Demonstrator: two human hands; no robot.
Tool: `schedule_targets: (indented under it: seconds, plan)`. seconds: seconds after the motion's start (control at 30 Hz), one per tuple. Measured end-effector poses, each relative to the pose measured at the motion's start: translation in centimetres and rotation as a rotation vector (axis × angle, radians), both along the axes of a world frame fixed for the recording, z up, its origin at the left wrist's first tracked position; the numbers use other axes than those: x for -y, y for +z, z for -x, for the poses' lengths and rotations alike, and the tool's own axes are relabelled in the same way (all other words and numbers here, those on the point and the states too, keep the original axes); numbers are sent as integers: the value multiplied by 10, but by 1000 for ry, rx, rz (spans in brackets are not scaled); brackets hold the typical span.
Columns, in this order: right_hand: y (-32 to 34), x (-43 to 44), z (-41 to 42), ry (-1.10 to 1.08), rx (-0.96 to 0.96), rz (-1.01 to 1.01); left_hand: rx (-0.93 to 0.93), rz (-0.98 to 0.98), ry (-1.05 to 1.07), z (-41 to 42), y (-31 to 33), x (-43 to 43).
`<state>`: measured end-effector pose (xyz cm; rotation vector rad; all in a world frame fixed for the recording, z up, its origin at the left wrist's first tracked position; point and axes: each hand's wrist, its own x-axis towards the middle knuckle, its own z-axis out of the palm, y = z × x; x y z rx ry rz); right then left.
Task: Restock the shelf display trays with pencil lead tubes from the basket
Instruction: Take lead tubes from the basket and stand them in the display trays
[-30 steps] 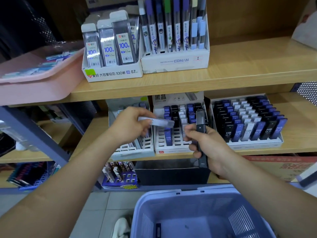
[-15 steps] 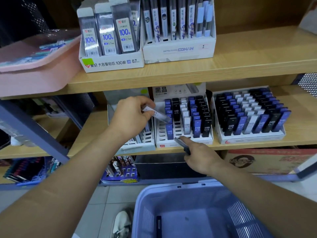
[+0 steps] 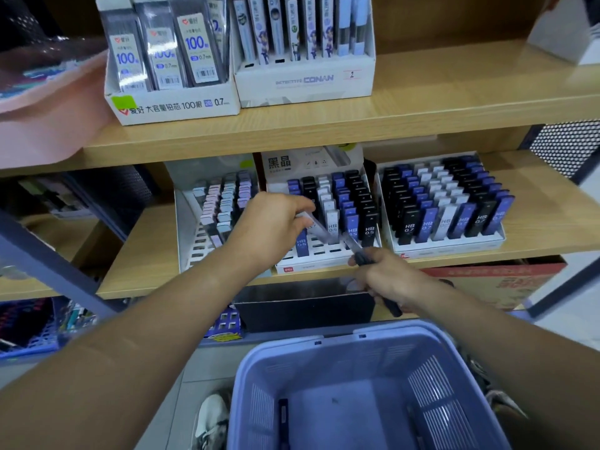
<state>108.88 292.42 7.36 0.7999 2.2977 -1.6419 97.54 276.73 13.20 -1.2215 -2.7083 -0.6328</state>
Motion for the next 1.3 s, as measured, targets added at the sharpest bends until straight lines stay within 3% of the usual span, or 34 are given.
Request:
schedule_targets:
  seconds: [0.27, 0.5, 0.77, 0.97, 1.03, 1.13, 1.23, 1.3]
  plan:
    - [23, -15, -10, -15, -33, 356, -88, 187, -105, 0, -18, -23]
    - [34, -23, -18, -112, -132, 366, -188, 300, -124, 4, -20, -35]
    - [45, -21, -20, -279, -184, 614, -97, 60, -98, 1, -21, -46]
    - [48, -17, -18, -310, -250, 689, -98, 158, -74, -3, -14, -47]
    - [50, -14, -18, -306, -263, 662, 110, 10, -39, -13, -1, -47]
    - [50, -11, -16, -320, -268, 599, 741, -245, -58, -35, 20, -45]
    - [46, -11, -14, -338, -263, 585, 899, -212, -112, -40, 27, -36]
    - [48, -10, -15, -278, -263, 587, 967, -304, -104, -34, 28, -29]
